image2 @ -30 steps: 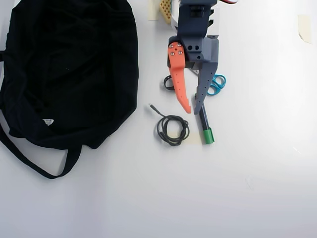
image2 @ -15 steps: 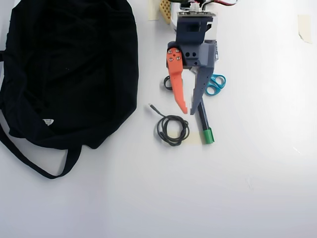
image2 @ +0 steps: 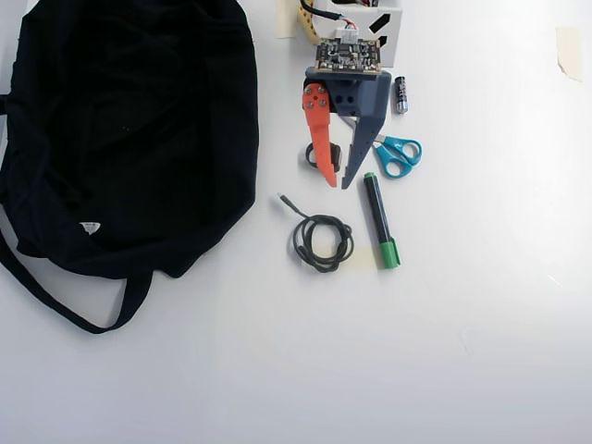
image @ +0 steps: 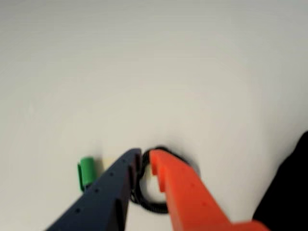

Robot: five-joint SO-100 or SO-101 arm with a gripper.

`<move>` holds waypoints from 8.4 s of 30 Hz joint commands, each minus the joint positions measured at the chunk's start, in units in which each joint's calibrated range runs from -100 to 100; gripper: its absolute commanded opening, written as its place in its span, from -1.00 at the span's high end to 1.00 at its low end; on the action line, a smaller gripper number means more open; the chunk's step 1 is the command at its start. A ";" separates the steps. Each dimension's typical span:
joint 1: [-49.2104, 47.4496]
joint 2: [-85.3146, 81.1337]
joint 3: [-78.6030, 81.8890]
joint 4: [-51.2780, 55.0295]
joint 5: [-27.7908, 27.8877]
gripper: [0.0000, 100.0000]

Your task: Put the cable into the black bag

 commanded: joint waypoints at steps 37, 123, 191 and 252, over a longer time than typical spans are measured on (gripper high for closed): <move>-1.03 21.87 -8.72 7.26 -0.22 0.47; 1.81 55.15 -24.98 2.09 -0.38 0.95; 4.66 10.59 -24.89 34.74 0.41 0.96; 57.39 0.63 25.88 -7.47 -3.58 0.56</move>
